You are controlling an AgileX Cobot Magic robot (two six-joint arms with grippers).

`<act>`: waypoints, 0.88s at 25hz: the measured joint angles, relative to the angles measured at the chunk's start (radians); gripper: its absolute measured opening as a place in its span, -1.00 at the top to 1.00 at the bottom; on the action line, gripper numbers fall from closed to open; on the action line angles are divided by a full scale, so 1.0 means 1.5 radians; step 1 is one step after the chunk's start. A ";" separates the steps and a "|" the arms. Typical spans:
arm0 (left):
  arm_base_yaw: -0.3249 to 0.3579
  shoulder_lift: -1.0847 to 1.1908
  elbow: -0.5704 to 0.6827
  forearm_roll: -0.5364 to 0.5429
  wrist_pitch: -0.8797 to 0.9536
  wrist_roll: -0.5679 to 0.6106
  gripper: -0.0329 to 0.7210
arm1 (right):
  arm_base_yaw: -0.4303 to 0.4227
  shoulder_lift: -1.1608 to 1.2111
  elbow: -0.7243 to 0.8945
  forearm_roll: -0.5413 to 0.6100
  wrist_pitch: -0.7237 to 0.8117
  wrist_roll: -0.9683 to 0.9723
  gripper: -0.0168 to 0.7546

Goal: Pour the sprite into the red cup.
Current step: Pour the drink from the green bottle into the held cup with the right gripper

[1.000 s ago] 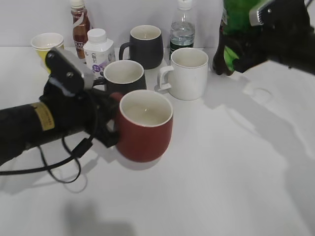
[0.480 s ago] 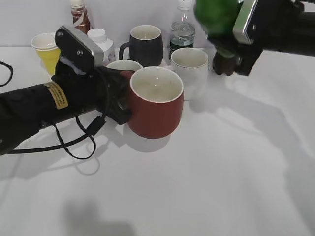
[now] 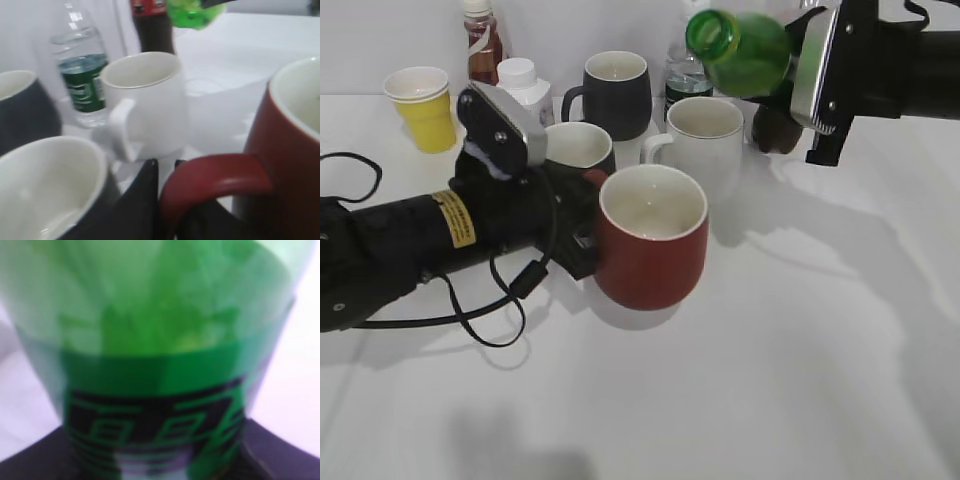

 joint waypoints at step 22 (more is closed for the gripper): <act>-0.046 0.003 -0.045 0.018 0.070 -0.004 0.74 | 0.000 0.000 0.000 -0.038 0.026 -0.213 -0.02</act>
